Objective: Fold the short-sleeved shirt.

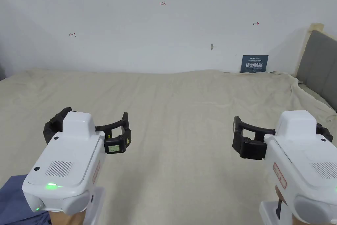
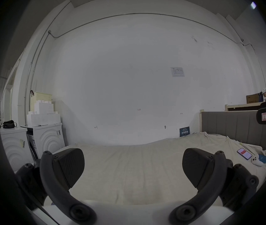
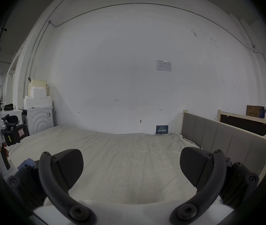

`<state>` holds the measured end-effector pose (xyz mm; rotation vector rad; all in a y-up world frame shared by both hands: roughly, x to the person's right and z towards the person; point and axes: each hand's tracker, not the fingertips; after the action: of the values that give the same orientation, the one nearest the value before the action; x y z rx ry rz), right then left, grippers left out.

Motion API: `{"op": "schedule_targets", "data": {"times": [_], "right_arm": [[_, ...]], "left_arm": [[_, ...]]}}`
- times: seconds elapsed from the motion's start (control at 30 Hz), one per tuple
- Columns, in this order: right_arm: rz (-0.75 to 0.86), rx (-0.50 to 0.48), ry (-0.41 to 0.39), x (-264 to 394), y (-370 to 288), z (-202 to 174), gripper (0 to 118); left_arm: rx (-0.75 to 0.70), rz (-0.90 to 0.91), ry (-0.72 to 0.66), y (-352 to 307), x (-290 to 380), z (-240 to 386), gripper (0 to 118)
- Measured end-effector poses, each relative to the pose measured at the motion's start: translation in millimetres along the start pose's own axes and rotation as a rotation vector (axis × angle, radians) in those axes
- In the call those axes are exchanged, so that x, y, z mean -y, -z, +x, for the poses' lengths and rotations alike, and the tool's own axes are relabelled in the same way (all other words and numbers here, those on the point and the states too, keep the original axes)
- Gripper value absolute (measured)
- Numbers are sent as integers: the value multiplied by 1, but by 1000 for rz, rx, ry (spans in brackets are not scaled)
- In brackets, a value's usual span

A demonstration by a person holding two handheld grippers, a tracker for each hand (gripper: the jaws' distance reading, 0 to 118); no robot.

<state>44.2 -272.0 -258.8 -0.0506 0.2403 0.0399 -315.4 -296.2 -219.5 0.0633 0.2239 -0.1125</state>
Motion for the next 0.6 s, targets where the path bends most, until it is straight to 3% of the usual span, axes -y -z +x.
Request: {"op": "schedule_targets", "data": {"times": [0.6], "right_arm": [[9,5,-1,2,-1,1,118]], "left_arm": [[-8,14,15,-4,0,1,118]]}}
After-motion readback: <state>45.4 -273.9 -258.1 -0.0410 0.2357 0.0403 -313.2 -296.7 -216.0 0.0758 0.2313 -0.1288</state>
